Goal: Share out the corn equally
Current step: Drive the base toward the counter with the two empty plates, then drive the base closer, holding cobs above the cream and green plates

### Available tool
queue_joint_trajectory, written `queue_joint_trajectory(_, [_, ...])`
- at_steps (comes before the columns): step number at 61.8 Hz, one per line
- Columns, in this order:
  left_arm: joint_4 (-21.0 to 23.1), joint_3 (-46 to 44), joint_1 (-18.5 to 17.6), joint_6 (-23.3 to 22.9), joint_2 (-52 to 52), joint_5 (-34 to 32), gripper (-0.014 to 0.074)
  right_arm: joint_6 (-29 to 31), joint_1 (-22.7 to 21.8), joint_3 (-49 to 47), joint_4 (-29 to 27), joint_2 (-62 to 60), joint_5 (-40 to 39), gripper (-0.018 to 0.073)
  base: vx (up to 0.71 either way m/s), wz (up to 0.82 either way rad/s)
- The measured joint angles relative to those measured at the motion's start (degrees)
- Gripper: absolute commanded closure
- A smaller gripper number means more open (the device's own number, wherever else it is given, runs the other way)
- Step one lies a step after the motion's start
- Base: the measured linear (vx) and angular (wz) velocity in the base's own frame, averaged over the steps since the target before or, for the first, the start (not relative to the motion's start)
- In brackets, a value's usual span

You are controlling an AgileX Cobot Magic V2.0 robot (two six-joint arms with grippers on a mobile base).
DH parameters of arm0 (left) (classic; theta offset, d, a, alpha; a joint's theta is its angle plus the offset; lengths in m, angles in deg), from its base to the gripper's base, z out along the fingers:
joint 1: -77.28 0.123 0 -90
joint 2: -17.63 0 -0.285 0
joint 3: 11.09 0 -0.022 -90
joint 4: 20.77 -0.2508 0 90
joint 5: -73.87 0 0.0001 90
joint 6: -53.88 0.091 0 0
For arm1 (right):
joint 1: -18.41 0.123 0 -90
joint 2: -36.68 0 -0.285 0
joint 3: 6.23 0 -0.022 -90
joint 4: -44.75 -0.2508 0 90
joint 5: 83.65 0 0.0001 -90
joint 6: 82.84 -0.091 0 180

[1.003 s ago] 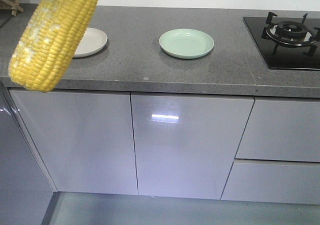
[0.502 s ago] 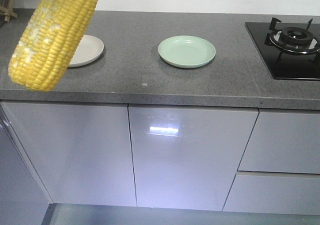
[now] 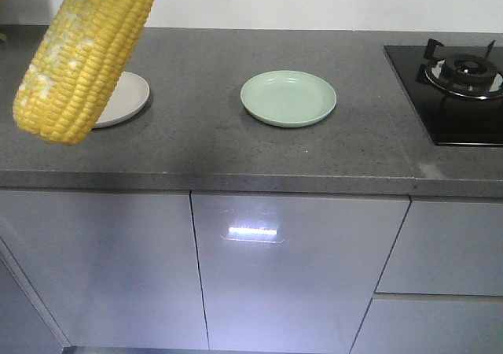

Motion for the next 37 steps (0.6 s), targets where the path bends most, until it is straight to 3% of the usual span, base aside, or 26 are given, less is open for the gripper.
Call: queue_joint_trajectory(37, [0.0,0.0,0.0,0.0,0.0,0.0,0.0603,0.0,0.0,0.0,0.0,0.0,0.0,0.0561,0.15,-0.05])
